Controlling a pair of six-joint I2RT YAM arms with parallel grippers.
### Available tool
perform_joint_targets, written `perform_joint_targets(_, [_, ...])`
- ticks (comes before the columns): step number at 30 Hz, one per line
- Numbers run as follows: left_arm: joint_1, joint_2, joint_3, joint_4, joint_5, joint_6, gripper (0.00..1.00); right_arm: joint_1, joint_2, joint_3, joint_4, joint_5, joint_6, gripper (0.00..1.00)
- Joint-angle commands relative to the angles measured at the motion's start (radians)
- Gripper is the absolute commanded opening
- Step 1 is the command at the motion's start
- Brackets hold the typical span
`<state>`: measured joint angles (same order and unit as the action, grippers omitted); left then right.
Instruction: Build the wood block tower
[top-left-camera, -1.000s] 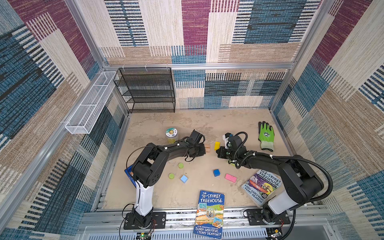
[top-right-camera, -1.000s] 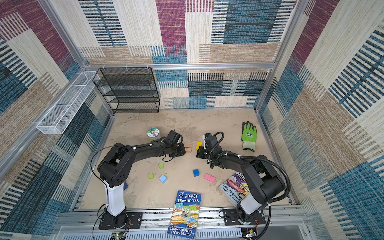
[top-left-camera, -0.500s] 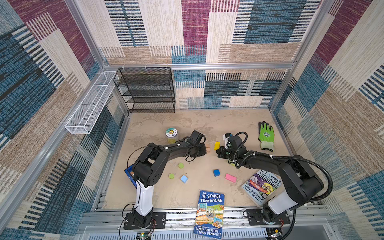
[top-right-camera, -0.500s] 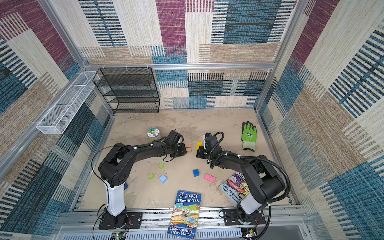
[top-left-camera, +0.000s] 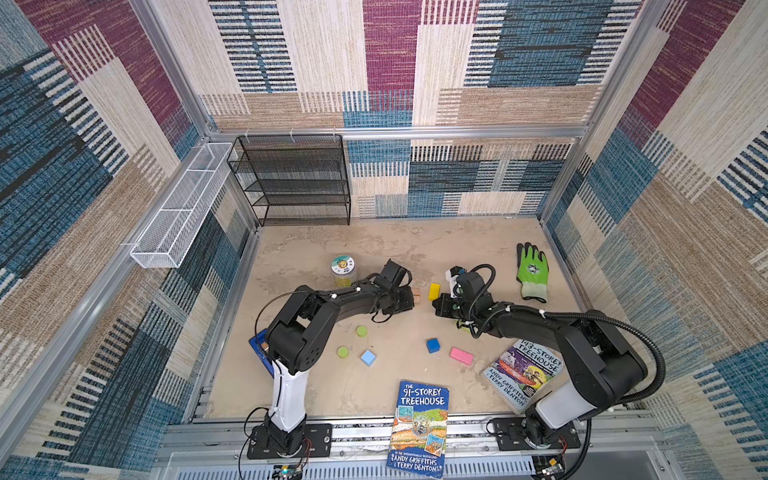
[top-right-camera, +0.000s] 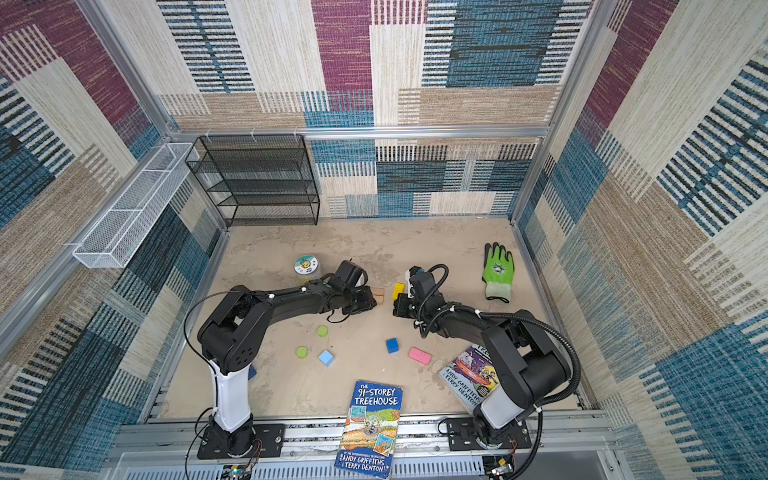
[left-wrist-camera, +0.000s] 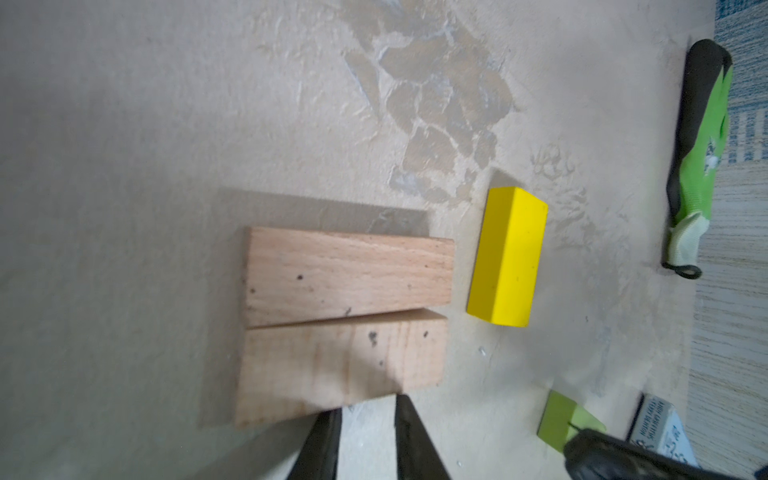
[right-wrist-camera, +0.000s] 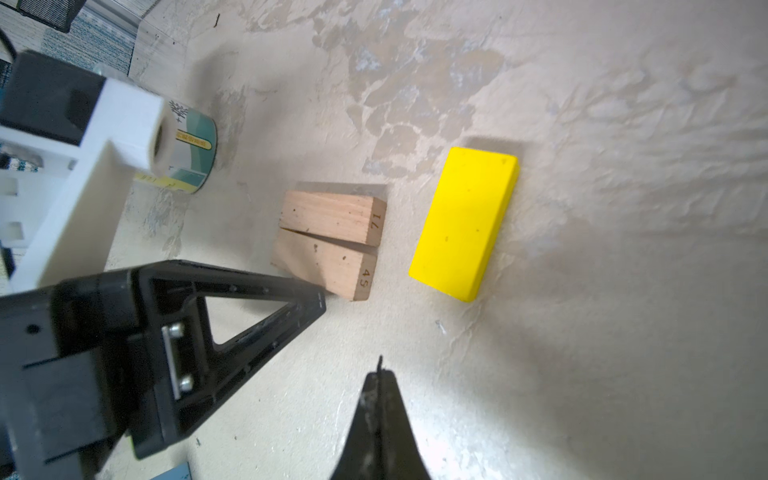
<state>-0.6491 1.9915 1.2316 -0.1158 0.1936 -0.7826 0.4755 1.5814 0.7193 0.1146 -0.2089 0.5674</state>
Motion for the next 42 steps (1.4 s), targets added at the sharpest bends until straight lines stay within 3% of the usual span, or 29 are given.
perform_joint_targets(1, [0.000,0.013,0.003,-0.054,-0.005,-0.006,0.29,-0.001,-0.005,0.000,0.030,0.005,0.006,0.00])
perform_joint_targets(8, [0.000,0.016,0.008,-0.056,-0.006,-0.005,0.35,-0.001,-0.007,0.000,0.030,0.006,0.007,0.00])
perform_joint_targets(29, [0.000,-0.015,-0.010,-0.050,0.007,-0.003,0.38,-0.001,-0.024,0.002,0.020,0.002,0.007,0.00])
perform_joint_targets(37, [-0.001,-0.096,-0.058,-0.046,0.020,0.004,0.38,-0.001,-0.045,0.004,0.002,0.009,0.008,0.00])
perform_joint_targets(42, [-0.004,-0.216,-0.111,-0.060,-0.022,0.020,0.38,-0.001,-0.073,0.008,-0.030,0.024,0.006,0.00])
